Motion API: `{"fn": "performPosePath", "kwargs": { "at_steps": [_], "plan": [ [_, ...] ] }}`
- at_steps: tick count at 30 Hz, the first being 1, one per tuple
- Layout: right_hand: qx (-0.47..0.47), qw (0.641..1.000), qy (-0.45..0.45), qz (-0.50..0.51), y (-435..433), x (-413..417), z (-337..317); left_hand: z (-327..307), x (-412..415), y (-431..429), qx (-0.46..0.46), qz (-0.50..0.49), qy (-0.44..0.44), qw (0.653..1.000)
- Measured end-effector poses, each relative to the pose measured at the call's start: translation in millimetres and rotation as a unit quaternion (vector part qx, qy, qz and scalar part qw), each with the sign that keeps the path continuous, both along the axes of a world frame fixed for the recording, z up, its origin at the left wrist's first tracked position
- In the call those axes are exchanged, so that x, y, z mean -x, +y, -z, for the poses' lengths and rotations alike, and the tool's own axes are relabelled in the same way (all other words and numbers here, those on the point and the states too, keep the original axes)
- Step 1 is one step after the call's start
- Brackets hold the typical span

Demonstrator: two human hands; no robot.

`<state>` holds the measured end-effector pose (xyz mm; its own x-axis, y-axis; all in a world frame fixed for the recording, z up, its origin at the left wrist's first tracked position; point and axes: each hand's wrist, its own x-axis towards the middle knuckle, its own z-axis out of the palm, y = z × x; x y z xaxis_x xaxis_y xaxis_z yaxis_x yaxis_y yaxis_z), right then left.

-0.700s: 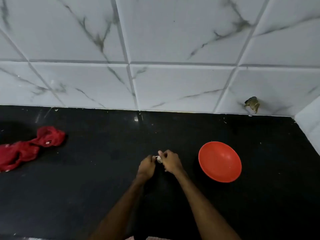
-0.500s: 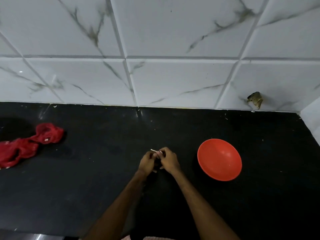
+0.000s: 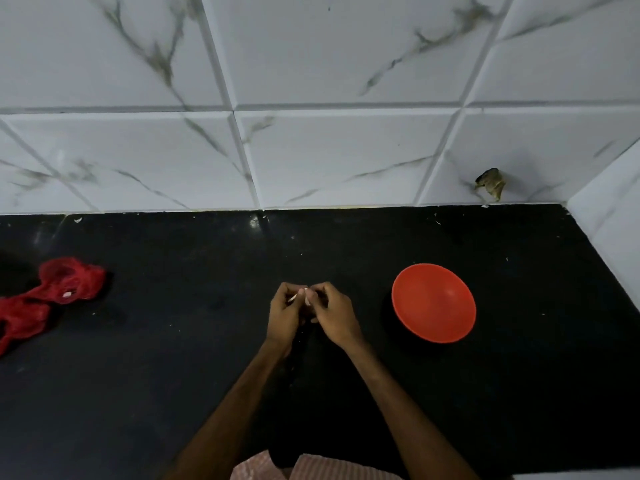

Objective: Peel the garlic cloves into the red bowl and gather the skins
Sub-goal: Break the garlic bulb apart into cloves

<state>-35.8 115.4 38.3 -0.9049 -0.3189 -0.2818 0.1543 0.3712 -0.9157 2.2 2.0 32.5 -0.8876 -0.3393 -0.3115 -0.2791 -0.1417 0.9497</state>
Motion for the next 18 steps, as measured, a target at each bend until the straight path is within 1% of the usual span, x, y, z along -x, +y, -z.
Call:
{"fn": "performPosePath", "kwargs": {
  "at_steps": [3, 6, 8, 12, 15, 18],
  "plan": [
    [-0.089, 0.995, 0.03, -0.014, -8.9, -4.5, -0.7, 2.8, -3.6, 4.1, -0.01, -0.027, -0.031, 0.999],
    [-0.129, 0.989, 0.053, -0.041, -15.2, -11.8, -1.7, 4.6, -5.7, -1.2, -0.024, -0.061, -0.055, 0.996],
    [-0.139, 0.986, 0.07, -0.053, -18.0, -16.1, -2.9, 3.8, -8.1, -4.7, -0.036, -0.064, -0.051, 0.996],
    [-0.147, 0.985, 0.083, -0.028, -27.5, -19.5, -11.3, -0.7, -10.2, -1.3, -0.075, -0.076, -0.041, 0.993],
    [-0.146, 0.986, 0.075, 0.022, -31.1, -20.7, -15.5, -1.9, -8.8, 0.8, -0.116, -0.099, -0.022, 0.988],
    [-0.142, 0.986, 0.07, 0.061, -30.3, -16.6, -16.2, -1.9, -9.1, -0.1, -0.161, -0.094, -0.009, 0.982]
  ]
}}
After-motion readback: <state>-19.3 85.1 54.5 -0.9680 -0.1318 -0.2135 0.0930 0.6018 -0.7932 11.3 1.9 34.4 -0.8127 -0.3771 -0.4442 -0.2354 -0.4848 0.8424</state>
